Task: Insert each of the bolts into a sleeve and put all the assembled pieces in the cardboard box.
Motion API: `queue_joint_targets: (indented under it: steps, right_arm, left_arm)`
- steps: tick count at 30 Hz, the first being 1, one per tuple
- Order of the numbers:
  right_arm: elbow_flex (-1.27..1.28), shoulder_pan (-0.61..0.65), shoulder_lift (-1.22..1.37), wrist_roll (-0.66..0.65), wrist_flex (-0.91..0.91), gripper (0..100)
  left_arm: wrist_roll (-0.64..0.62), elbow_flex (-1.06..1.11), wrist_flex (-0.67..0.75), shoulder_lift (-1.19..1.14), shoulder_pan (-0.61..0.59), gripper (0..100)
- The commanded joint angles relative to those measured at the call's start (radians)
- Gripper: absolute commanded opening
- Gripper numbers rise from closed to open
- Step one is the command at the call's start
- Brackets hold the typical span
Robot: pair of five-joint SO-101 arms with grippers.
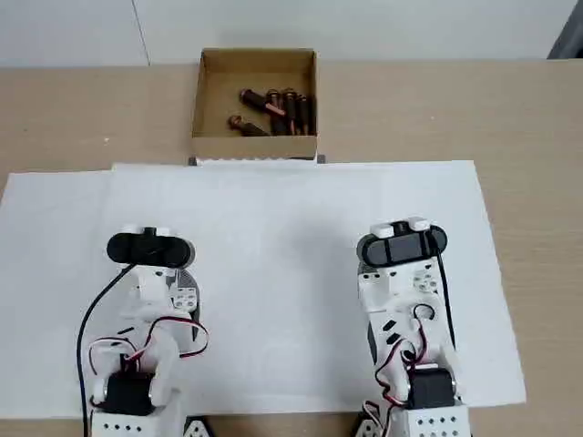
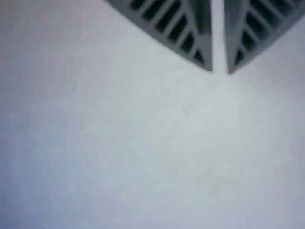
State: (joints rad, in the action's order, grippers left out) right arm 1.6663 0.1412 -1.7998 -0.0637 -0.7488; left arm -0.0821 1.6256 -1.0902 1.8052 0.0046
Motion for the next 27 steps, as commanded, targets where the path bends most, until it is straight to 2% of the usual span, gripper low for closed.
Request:
queue_joint_targets:
  steps: [1, 10, 27]
  right_arm:
    - [0.017, -0.008, -0.015, 0.009, -0.067, 0.4]
    - [0.017, -0.008, -0.015, 0.005, -0.174, 0.4]
    - [0.017, -0.007, -0.015, 0.002, -0.174, 0.4]
  left_arm:
    - [0.003, -0.004, 0.003, 0.012, -0.005, 1]
    - [0.003, -0.004, 0.003, 0.012, -0.005, 1]
    - [0.003, -0.004, 0.003, 0.012, -0.005, 1]
